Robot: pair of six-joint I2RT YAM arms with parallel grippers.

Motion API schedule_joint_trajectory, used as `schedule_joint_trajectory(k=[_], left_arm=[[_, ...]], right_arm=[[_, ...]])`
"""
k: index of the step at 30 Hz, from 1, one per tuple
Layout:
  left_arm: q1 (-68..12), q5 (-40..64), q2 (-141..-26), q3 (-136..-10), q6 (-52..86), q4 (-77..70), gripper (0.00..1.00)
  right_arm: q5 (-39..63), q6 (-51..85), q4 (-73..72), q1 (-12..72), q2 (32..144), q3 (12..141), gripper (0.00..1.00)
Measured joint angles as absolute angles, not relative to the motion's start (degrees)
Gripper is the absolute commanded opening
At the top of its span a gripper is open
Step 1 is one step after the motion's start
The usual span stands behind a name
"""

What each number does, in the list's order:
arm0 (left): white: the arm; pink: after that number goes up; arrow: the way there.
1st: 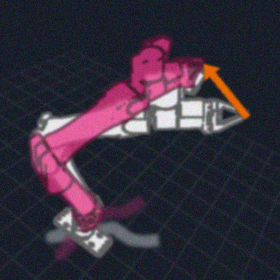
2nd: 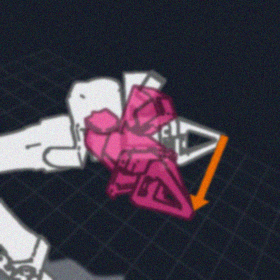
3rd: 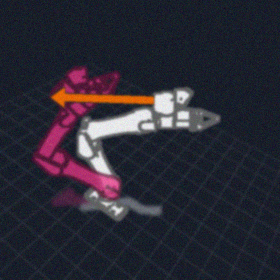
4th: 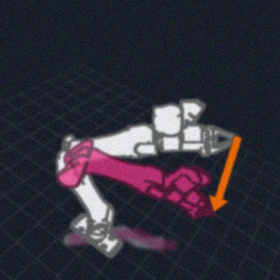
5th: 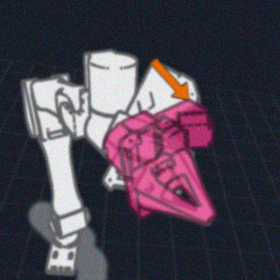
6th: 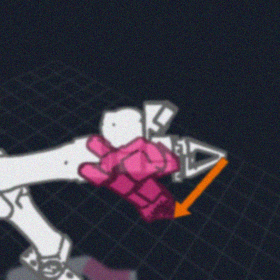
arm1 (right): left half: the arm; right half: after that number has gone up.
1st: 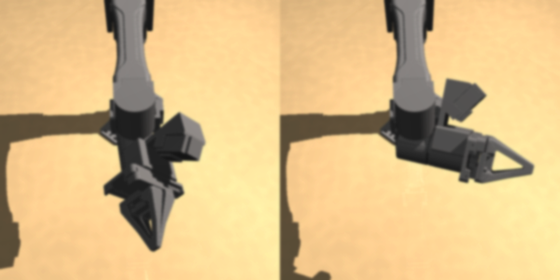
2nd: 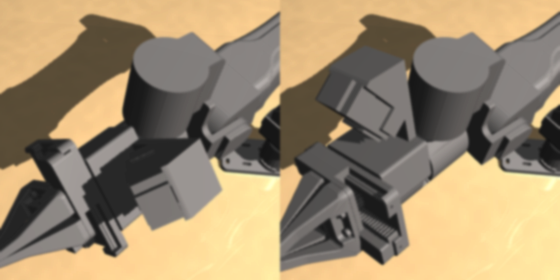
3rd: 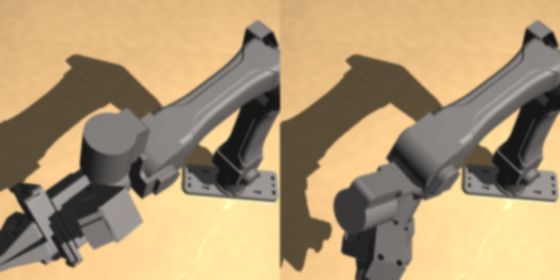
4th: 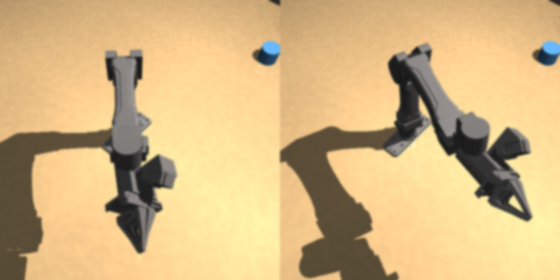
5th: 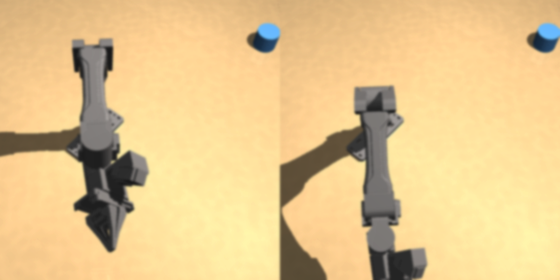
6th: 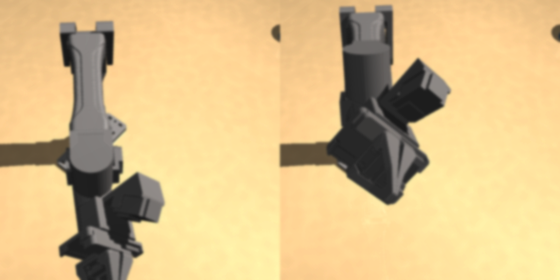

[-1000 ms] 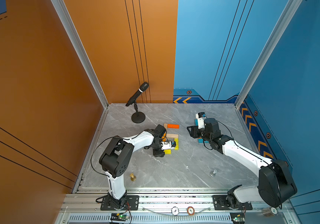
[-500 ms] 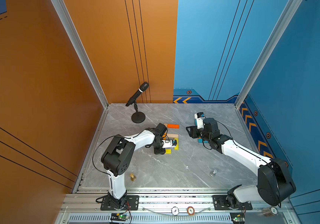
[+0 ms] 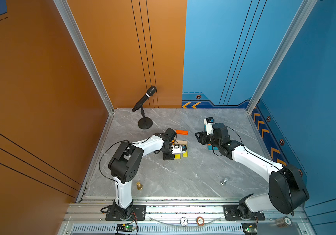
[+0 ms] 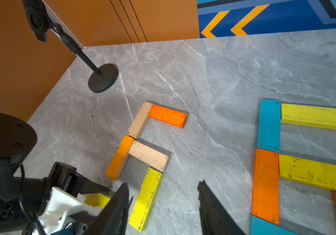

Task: Assemble the number 6 with building blocks
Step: Adjust the building block at the center of the board, then assemble the building block at the center of the board.

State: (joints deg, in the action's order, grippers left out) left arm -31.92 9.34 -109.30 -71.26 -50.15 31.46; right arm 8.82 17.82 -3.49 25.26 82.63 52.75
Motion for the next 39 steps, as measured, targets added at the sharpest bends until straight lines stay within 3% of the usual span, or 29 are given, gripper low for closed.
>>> schedule_joint_trajectory(k=[12, 22, 30, 39], left_arm=[[-31.92, 8.73, -108.47, -71.44, -49.5, 30.68, 0.57], [-31.92, 8.29, -97.95, -68.93, -45.36, 28.05, 0.67], [-32.05, 4.1, -90.5, -61.6, -31.92, 25.82, 0.7], [-32.32, 2.92, -90.39, -60.82, -15.68, 27.83, 0.73]], right_arm=[[8.84, 17.78, -3.25, 25.26, 83.26, 54.08, 0.55], [8.99, 17.76, -3.14, 25.63, 83.29, 55.09, 0.55], [8.99, 17.82, -3.11, 25.96, 83.29, 55.09, 0.55], [8.99, 17.82, -3.36, 26.11, 83.29, 55.09, 0.55]])
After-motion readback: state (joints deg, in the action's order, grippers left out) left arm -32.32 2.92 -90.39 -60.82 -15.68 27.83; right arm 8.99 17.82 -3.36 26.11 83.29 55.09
